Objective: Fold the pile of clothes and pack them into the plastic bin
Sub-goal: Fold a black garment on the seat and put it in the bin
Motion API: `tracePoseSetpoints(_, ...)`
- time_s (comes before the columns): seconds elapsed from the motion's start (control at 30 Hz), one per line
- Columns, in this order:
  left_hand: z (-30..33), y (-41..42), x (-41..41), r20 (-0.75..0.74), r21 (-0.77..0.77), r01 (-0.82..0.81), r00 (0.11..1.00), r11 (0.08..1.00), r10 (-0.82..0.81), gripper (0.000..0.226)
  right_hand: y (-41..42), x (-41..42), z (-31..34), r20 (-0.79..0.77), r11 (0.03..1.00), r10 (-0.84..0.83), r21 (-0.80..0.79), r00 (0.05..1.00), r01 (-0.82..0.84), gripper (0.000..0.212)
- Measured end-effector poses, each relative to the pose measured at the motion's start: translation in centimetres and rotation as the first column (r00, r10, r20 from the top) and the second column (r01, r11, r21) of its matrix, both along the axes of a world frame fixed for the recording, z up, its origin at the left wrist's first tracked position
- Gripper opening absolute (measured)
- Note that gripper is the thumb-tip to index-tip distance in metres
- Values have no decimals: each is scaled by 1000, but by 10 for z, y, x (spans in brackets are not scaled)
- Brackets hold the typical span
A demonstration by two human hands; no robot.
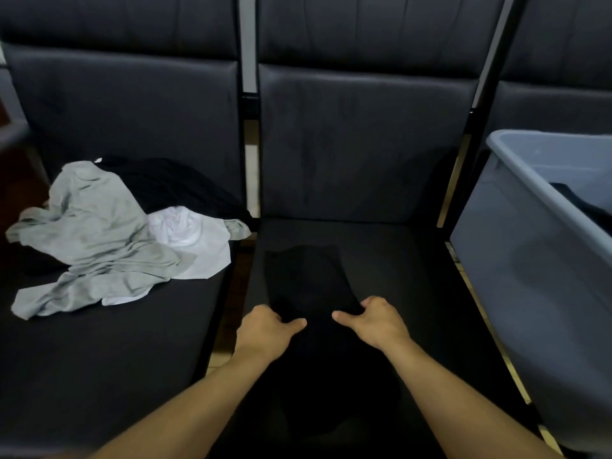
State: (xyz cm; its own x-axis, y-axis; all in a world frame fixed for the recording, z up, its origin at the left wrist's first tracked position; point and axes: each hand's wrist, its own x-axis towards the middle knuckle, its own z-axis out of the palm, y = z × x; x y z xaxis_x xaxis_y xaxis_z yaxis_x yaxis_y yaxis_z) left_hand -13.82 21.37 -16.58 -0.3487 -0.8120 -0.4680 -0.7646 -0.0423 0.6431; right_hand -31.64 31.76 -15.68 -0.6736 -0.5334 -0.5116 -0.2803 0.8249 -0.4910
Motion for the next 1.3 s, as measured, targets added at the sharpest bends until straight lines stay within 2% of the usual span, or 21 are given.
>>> tracePoseSetpoints(0.1,-3,-6,0,-147,222,-130,975,966,166,36,-3,1,-11,76,1000,27,-16,997,-26,68)
tracePoseSetpoints(0.23,-2,-11,3,-220,393,-145,944,908,246,30,1,-7,-27,169,992,39,-124,985,-18,81)
tracePoseSetpoints(0.33,-3,-13,8,-319,443,-103,910,891,264,23,10,1,-4,177,974,8,-226,984,33,49)
tracePoseSetpoints(0.4,0,-12,9,-389,444,-89,877,892,281,28,16,5,9,177,941,-1,-332,984,61,30)
tracePoseSetpoints(0.47,6,-11,11,-470,385,-93,837,918,282,32,21,10,21,96,895,13,-444,995,31,14)
tracePoseSetpoints(0.57,27,-2,18,-625,110,-79,770,991,131,28,26,20,39,89,769,37,-639,995,29,6)
tracePoseSetpoints(0.67,51,10,23,-749,-68,-24,662,997,-36,30,32,30,58,149,659,57,-748,987,75,8)
tracePoseSetpoints(0.73,63,16,25,-762,-142,27,635,990,-127,28,34,34,69,136,621,84,-782,987,55,14)
tracePoseSetpoints(0.87,71,19,23,-722,-160,52,675,986,-153,33,32,33,75,151,665,113,-745,982,38,44)
tracePoseSetpoints(0.97,65,18,18,-661,-131,23,743,991,-104,36,26,35,70,199,686,1,-713,980,144,44)
tracePoseSetpoints(1.03,57,14,15,-597,-113,13,799,994,-78,32,21,37,63,283,680,-70,-688,957,253,39)
tracePoseSetpoints(1.1,45,9,13,-485,-107,26,871,994,-75,29,17,36,48,307,727,-107,-625,946,285,35)
tracePoseSetpoints(1.17,30,3,14,-355,-72,56,931,996,-78,35,15,36,29,270,812,-106,-532,957,240,38)
tracePoseSetpoints(1.27,16,1,18,-146,-64,131,979,989,-139,46,13,35,7,239,925,-60,-351,969,144,63)
tracePoseSetpoints(1.3,16,2,18,-75,-104,161,983,981,-169,49,13,36,5,178,952,-51,-289,983,102,71)
